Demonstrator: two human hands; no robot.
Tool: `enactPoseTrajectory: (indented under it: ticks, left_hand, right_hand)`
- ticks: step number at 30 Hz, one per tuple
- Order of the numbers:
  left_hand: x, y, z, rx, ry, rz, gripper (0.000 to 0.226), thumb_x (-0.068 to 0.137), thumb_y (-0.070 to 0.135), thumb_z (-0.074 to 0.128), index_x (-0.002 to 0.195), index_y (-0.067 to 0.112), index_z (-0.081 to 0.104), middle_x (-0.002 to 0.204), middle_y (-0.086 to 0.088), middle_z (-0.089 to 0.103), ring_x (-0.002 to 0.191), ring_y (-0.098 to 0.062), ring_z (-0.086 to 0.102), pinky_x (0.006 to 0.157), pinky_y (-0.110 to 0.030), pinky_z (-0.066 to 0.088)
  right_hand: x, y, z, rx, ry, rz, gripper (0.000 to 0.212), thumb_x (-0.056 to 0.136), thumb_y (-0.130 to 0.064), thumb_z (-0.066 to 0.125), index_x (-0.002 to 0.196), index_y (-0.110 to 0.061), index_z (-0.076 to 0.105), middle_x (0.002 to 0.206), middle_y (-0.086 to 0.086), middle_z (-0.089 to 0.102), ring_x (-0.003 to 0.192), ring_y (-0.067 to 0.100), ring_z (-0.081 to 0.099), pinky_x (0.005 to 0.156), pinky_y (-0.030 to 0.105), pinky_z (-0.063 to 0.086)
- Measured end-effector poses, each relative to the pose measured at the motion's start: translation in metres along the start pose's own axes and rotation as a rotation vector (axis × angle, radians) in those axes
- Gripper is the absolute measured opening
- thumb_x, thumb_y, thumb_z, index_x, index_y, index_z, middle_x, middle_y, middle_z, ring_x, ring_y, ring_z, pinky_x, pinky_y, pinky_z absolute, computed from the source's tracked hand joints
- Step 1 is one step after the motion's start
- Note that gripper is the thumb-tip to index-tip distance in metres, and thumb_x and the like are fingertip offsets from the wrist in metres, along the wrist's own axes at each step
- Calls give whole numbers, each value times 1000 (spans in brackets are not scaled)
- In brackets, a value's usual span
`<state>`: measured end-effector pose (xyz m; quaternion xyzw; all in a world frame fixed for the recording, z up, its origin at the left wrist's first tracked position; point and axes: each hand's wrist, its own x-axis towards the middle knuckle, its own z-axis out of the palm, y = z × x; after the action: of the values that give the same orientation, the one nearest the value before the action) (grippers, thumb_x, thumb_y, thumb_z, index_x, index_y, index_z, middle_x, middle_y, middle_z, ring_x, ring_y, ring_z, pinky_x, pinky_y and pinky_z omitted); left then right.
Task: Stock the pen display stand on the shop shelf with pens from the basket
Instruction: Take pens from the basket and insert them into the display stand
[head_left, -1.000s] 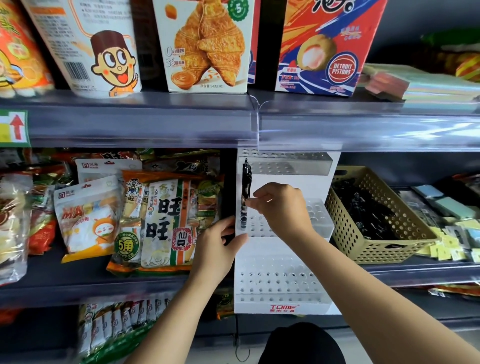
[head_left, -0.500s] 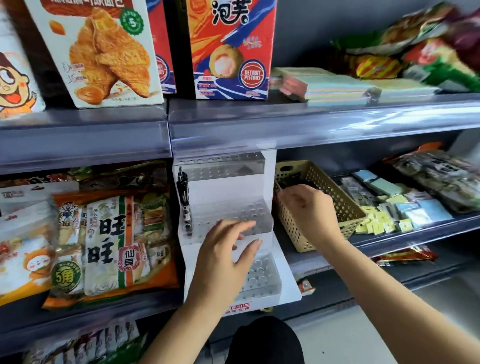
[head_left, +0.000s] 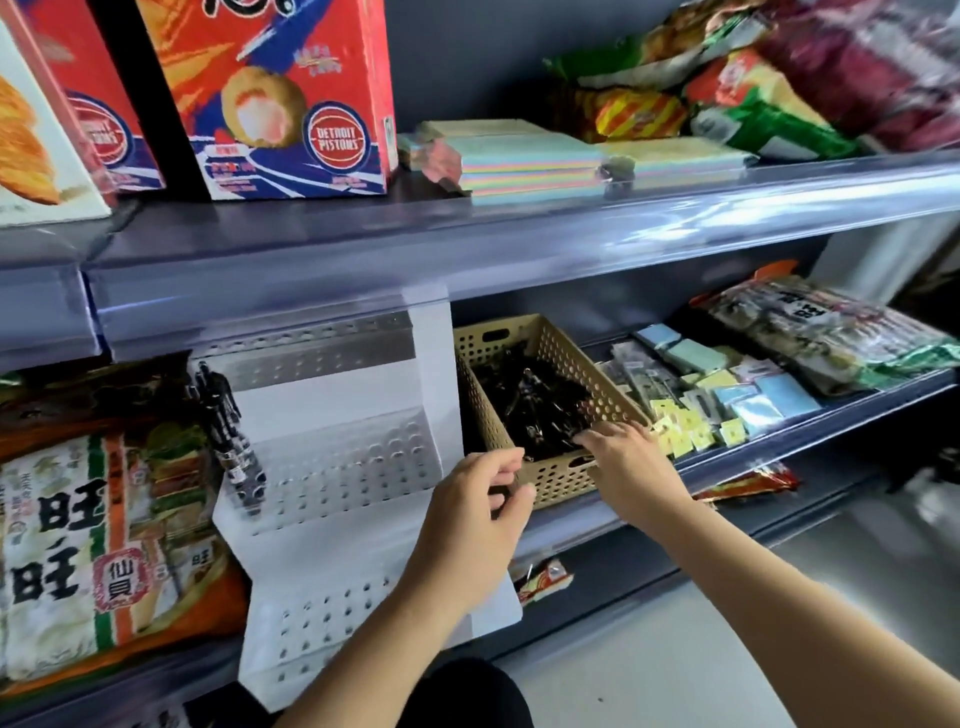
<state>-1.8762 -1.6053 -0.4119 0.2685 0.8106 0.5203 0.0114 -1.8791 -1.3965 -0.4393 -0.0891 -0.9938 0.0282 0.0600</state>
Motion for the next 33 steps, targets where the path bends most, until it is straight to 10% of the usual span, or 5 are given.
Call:
enactPoseTrajectory:
  ticks: [9,15,22,28,33]
  left_hand:
    - [25,-17,29,222,-91,-82,46,97,26,48,141,21,37,145,9,36,130,-5,36,98,-9,22]
    - [47,-26,47,183,-24,-206,47,99,30,41,143,15,32,146,-1,38,130,-14,40,95,-14,29]
    - [72,-41,65,37,-16,-360,31,98,23,43,128,14,47,110,-2,62,92,-13,59,68,-21,47]
    - [70,-49,70,13,7,-332,29,98,21,41,126,21,48,103,2,66,81,-11,62,61,-24,50]
    - [71,-55,68,-16,-20,-369,34,98,28,44,131,20,46,107,1,64,91,-11,63,54,-11,46]
  right_hand:
    - [15,13,22,54,77,-57,20,80,4,54,77,-13,63,79,0,64,78,24,58,69,28,28]
    - [13,25,8,44,-43,-100,24,88,1,46,74,-13,58,80,1,63,74,21,57,65,25,32]
    - [39,20,-29,375,-264,-3,57,82,14,44,130,-15,53,128,1,58,109,13,58,87,16,48]
    - [91,4,-7,346,-175,221,30,87,-18,55,113,-3,56,100,12,62,70,17,49,48,20,36]
    - [111,-2,26,143,-303,310,61,87,-47,59,125,-1,46,133,23,43,123,35,42,99,39,38]
